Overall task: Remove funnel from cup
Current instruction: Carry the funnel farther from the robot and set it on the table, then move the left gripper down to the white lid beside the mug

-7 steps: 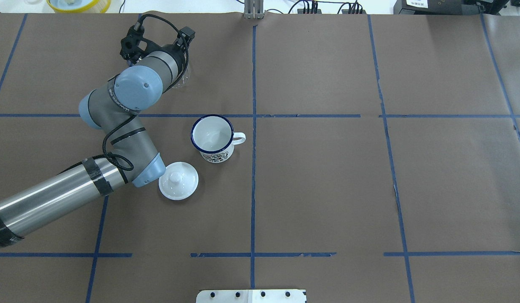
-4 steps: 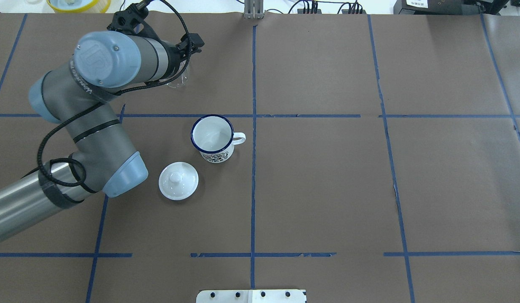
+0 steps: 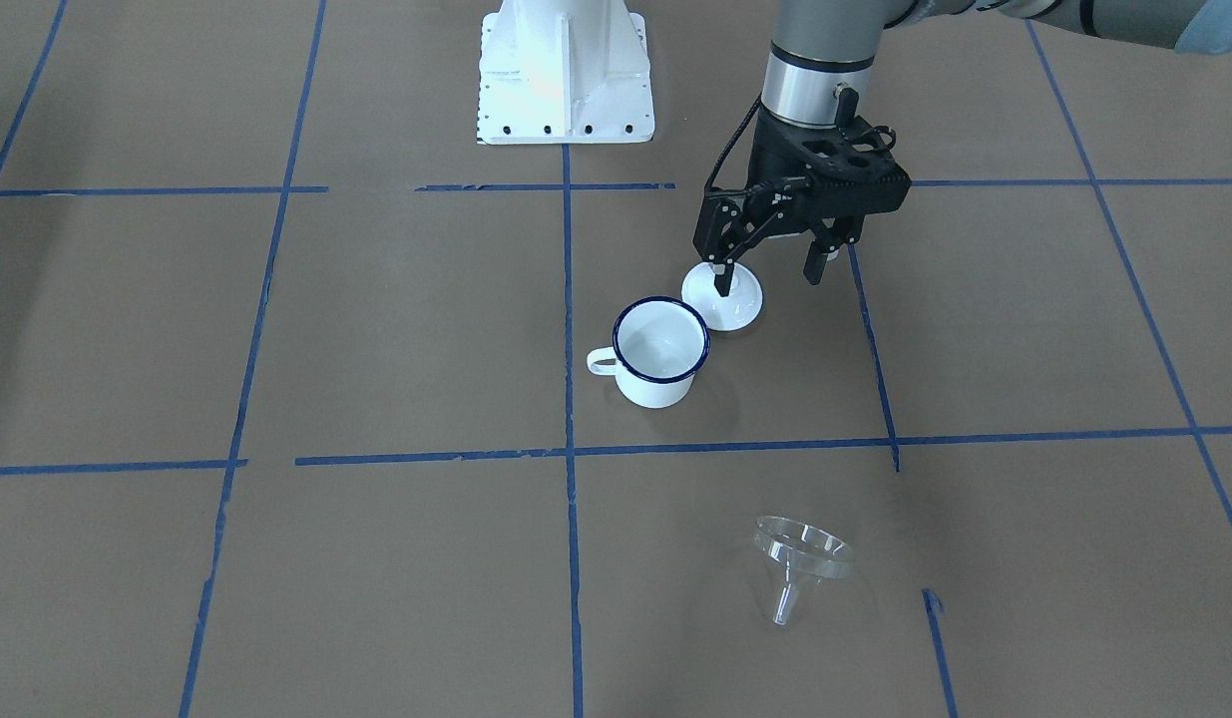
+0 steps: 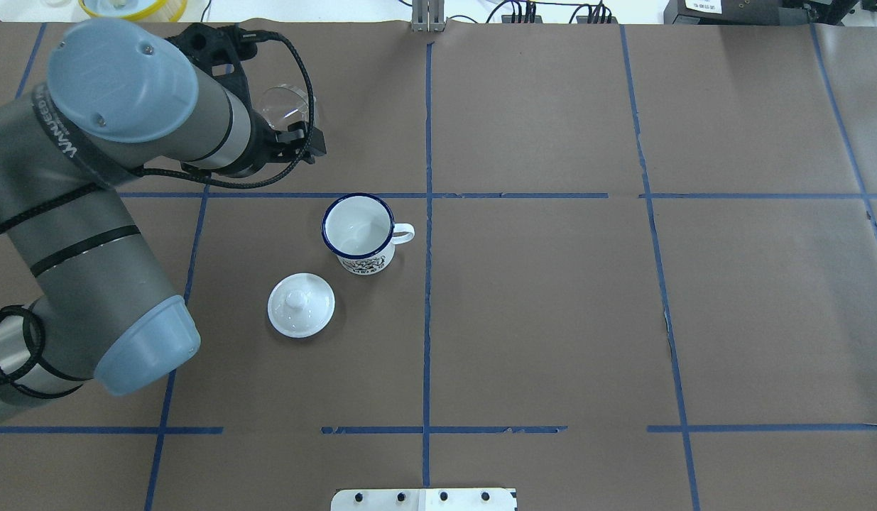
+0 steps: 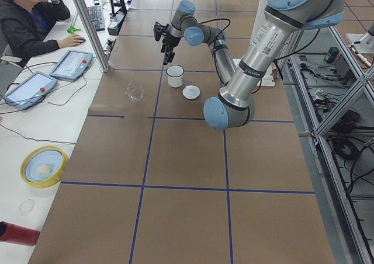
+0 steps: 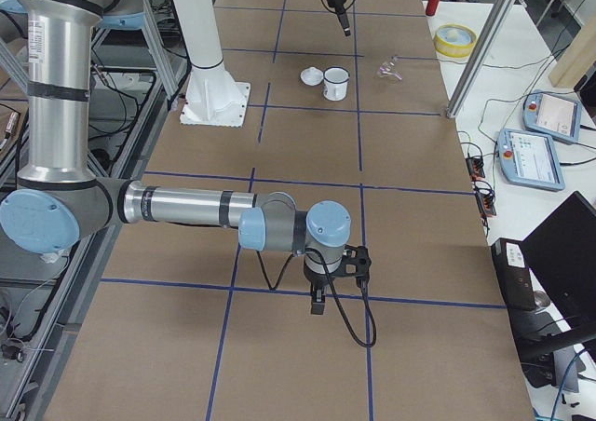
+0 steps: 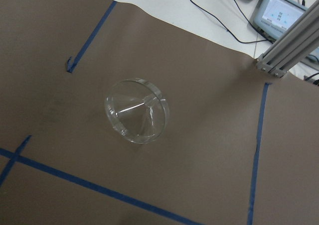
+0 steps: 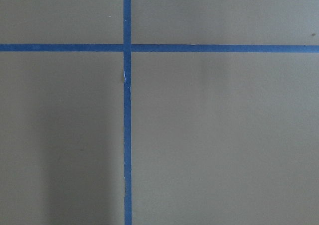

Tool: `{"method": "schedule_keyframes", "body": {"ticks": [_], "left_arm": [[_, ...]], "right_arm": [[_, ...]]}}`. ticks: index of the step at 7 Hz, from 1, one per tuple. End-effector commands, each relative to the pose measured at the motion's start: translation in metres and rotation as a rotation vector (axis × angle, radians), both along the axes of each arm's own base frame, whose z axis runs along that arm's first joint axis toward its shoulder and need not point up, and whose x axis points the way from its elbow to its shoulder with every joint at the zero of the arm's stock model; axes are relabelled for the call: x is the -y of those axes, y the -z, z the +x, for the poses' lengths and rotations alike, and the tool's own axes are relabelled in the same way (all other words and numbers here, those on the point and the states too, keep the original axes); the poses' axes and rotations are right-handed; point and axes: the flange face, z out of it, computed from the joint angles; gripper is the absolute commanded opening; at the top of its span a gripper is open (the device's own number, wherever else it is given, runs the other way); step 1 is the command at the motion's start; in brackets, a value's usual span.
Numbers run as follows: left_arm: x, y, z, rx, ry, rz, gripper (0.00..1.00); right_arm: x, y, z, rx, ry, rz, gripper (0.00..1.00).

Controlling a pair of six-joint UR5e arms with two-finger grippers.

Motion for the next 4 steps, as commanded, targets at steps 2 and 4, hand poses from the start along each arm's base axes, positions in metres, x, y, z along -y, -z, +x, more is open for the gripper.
{"method": "schedule_keyframes", "body": {"ticks": [2,4], "left_arm": [[-0.048,-0.03,0.074,0.033,-0.182,-0.012,0.99],[-0.051,-0.091,0.076,-0.014,-0.188,0.022,1.0]], "right_arm": [[0.0,0.0,0.0,0.0,0.0,0.0,1.0],[0.0,0.0,0.0,0.0,0.0,0.0,1.0]]}}
